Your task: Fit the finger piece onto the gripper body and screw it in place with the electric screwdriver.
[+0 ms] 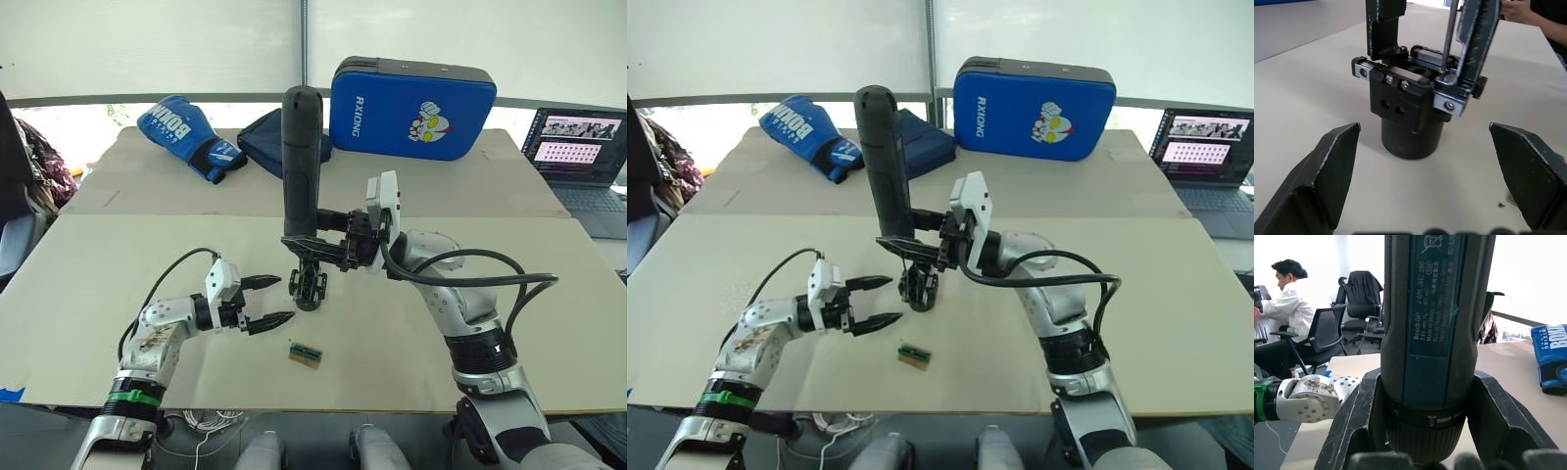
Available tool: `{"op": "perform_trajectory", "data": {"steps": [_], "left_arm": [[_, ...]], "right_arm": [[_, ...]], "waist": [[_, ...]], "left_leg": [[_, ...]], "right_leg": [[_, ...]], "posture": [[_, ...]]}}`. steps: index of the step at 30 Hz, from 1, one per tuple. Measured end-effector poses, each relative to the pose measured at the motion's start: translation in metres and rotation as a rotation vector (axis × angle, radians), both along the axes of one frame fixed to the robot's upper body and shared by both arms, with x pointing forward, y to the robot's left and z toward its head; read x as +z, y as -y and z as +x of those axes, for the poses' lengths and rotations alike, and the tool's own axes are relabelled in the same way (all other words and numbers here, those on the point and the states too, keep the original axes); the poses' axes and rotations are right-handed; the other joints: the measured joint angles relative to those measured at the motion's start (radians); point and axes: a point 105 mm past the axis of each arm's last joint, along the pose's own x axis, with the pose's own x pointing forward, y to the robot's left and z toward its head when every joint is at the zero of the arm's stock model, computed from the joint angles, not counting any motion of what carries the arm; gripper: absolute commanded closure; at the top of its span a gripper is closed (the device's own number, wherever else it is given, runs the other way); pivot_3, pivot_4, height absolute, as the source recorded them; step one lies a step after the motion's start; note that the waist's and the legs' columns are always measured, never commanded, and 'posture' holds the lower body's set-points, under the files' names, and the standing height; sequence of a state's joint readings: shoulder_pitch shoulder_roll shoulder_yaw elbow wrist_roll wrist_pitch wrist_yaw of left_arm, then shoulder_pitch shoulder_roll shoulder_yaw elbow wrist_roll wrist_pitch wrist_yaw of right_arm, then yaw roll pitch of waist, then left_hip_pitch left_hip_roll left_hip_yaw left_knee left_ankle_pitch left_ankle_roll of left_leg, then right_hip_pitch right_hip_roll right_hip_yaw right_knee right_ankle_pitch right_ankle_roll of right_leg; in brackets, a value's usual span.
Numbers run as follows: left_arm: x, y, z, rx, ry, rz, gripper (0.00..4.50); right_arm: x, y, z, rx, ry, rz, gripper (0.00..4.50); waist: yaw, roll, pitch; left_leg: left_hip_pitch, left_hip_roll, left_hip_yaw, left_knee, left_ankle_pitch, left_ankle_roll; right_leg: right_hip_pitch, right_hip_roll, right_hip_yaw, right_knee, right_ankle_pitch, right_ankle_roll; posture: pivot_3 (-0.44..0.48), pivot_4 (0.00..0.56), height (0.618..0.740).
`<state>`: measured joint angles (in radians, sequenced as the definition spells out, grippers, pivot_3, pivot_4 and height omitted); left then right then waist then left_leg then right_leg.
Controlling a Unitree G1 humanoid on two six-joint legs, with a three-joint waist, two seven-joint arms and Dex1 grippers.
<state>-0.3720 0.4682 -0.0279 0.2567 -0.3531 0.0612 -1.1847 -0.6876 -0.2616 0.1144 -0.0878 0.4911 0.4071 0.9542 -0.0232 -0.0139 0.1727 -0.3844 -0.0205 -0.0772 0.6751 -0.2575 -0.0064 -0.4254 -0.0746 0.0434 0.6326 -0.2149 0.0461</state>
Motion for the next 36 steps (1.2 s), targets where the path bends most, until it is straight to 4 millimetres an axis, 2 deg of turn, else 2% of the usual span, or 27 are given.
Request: {"op": "perform_trajectory", "data": {"steps": [5, 11, 24, 36], "left_arm": [[-0.001, 0.012, 0.013, 0.010, 0.015, 0.008, 0.00], [-0.008, 0.022, 0.016, -0.014, 0.001, 0.028, 0.00], [-0.024, 0.030, 0.023, -0.012, -0.024, 0.052, 0.00], [-0.023, 0.039, 0.026, -0.034, -0.018, 0.036, 0.00]], "right_arm": [[0.000, 0.000, 0.000, 0.001, 0.001, -0.001, 2.58], [0.000, 0.000, 0.000, 0.002, 0.002, -0.002, 2.58], [0.000, 0.000, 0.000, 0.000, 0.003, -0.003, 2.58], [0.000, 0.000, 0.000, 0.001, 0.002, -0.003, 2.58]], "waist": [[0.001, 0.000, 0.000], [-0.002, 0.000, 0.000], [0.000, 0.000, 0.000], [0.000, 0.000, 0.000]], "left_leg": [[0.000, 0.000, 0.000, 0.000, 0.000, 0.000], [0.000, 0.000, 0.000, 0.000, 0.000, 0.000], [0.000, -0.001, 0.000, 0.000, 0.000, 0.000], [0.000, -0.001, 0.000, 0.000, 0.000, 0.000]], "right_leg": [[0.000, 0.000, 0.000, 0.000, 0.000, 0.000], [0.000, 0.000, 0.000, 0.000, 0.000, 0.000], [0.000, 0.000, 0.000, 0.000, 0.000, 0.000], [0.000, 0.000, 0.000, 0.000, 0.000, 0.000]], "posture": [[0.000, 0.150, 0.740], [0.000, 0.150, 0.740], [0.000, 0.150, 0.740], [0.000, 0.150, 0.740]]}}
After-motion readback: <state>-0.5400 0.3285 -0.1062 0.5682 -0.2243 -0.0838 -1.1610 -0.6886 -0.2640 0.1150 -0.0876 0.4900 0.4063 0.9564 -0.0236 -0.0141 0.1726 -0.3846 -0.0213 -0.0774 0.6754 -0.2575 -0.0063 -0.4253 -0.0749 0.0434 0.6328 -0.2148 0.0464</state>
